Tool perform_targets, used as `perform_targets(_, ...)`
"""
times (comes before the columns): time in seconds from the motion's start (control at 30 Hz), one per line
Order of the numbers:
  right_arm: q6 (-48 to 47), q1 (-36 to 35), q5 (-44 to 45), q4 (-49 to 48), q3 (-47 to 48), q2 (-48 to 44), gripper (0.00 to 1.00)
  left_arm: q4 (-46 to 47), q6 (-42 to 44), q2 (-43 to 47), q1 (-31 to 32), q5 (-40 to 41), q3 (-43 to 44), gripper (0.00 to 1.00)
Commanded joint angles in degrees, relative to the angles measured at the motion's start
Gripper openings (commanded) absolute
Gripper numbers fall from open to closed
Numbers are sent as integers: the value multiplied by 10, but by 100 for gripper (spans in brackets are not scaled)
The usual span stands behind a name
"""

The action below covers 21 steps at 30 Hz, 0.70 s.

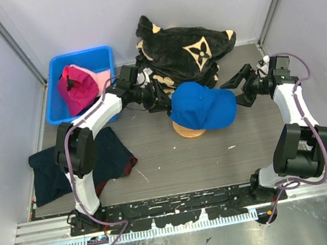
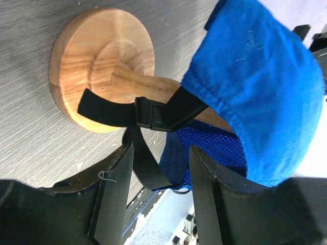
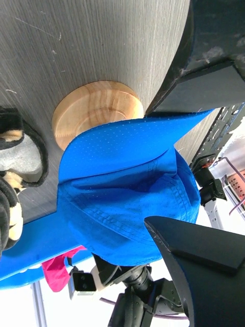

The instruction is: Stack the hats

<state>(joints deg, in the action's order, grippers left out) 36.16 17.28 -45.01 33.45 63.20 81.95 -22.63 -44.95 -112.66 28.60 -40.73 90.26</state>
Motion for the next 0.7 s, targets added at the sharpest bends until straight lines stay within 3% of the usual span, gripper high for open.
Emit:
perform_targets(0.0, 2, 5, -18, -20, 39, 1, 81, -14, 22, 2, 2, 17, -26, 55)
perform_targets(0.4, 11, 4, -26, -21, 51, 7, 81, -22, 22, -62, 32, 70, 48, 53)
perform_targets(0.57, 7, 4, -22, -19, 63, 14, 81, -10, 4, -58, 35, 106, 32, 21)
perform_targets(0.67, -5, 10, -9, -7, 78, 26, 81, -12, 5, -47, 35, 116, 13, 12)
